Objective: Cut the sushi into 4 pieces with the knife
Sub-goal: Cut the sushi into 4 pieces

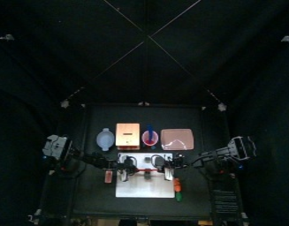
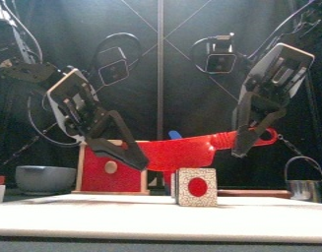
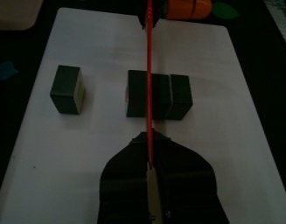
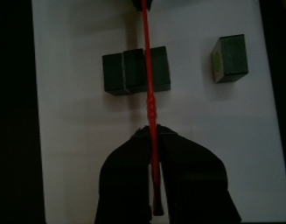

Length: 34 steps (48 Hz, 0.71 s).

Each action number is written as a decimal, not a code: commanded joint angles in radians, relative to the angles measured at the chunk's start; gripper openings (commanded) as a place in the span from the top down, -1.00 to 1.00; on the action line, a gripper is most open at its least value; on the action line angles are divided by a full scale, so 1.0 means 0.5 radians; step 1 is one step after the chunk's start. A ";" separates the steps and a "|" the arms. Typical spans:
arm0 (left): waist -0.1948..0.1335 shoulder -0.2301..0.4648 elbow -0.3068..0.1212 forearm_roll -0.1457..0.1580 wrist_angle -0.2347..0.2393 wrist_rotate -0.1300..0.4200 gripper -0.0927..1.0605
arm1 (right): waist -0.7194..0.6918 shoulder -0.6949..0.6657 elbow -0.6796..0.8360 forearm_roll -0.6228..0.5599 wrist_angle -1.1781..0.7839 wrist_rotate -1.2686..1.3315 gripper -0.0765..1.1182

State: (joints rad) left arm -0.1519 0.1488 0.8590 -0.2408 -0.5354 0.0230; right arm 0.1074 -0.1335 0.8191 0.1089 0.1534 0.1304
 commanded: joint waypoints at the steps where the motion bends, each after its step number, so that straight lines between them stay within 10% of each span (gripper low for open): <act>1: 0.009 -0.018 -0.104 0.003 -0.015 -0.003 0.31 | 0.003 -0.025 -0.025 0.012 -0.046 -0.003 0.75; 34: 0.028 0.147 -0.089 -0.003 -0.015 -0.006 0.31 | -0.015 0.132 0.043 0.012 -0.126 -0.003 0.75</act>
State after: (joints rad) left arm -0.1519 0.2071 0.8406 -0.2393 -0.5354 0.0230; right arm 0.1028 -0.0721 0.8468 0.1104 0.1212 0.1227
